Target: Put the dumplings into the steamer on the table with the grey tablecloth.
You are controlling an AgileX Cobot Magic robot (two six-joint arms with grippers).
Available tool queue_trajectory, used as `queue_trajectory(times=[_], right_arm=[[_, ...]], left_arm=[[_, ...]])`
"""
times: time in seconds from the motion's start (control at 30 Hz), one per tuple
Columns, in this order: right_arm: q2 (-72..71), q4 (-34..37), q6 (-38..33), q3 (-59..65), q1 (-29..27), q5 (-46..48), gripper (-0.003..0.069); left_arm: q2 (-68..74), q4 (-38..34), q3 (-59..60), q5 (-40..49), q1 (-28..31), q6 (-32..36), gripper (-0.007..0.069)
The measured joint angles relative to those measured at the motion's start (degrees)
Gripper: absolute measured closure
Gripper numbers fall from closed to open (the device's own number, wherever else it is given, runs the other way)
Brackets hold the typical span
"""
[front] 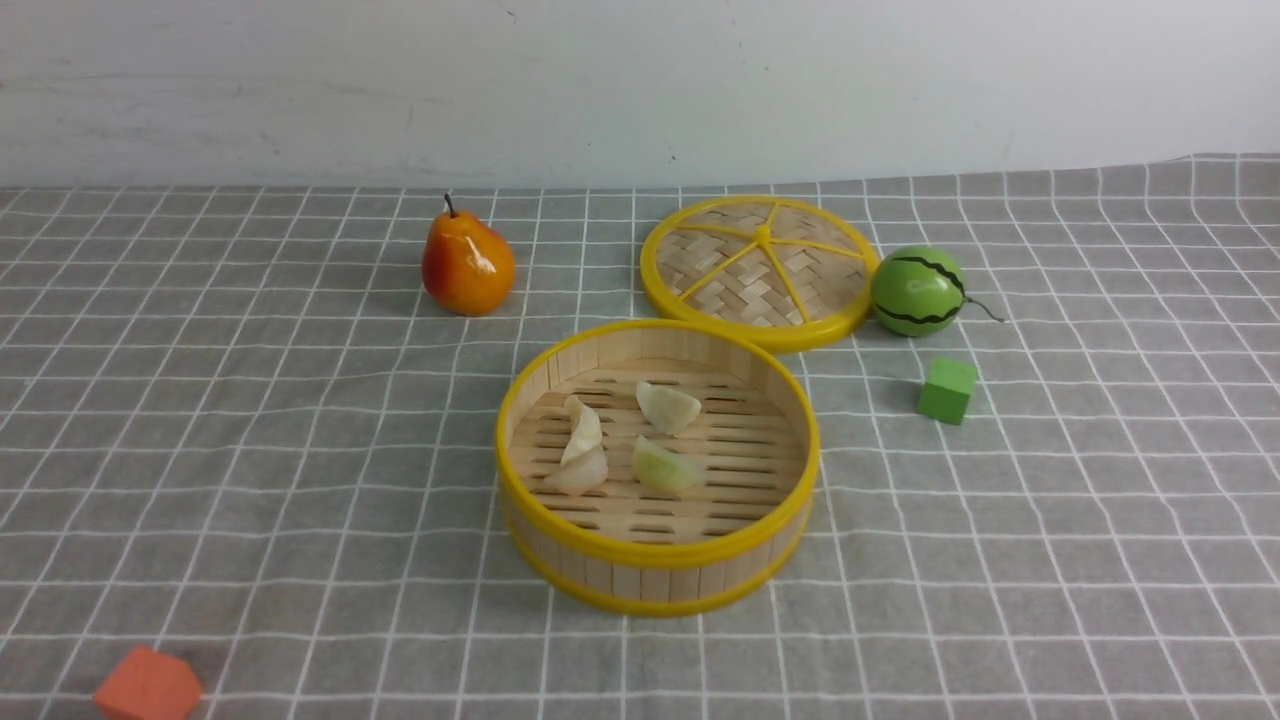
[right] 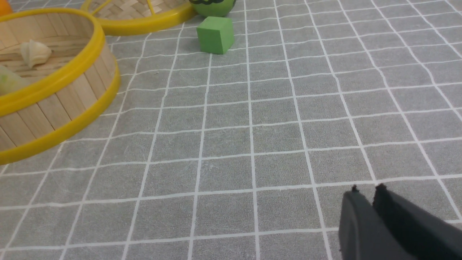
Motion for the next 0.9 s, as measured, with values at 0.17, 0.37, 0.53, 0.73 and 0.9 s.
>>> queue_trajectory(times=[0.17,0.37,0.53,0.73,0.9], right_arm=[[0.0,0.0,0.0,0.0,0.0,0.0,0.0592],[0.0,0.0,0.0,0.0,0.0,0.0,0.0592],[0.0,0.0,0.0,0.0,0.0,0.0,0.0592],[0.0,0.0,0.0,0.0,0.0,0.0,0.0586],[0.0,0.0,0.0,0.0,0.0,0.0,0.0577]], left_arm=[[0.0,-0.1,0.1,-0.1,0.0,0.0,0.0638],[0.0,-0.1,0.1,-0.1,0.0,0.0,0.0636],[0.0,-0.1,0.1,-0.1,0.0,0.0,0.0631],[0.0,-0.1,0.1,-0.1,0.0,0.0,0.0626],[0.0,-0.1,0.1,-0.1,0.0,0.0,0.0622]])
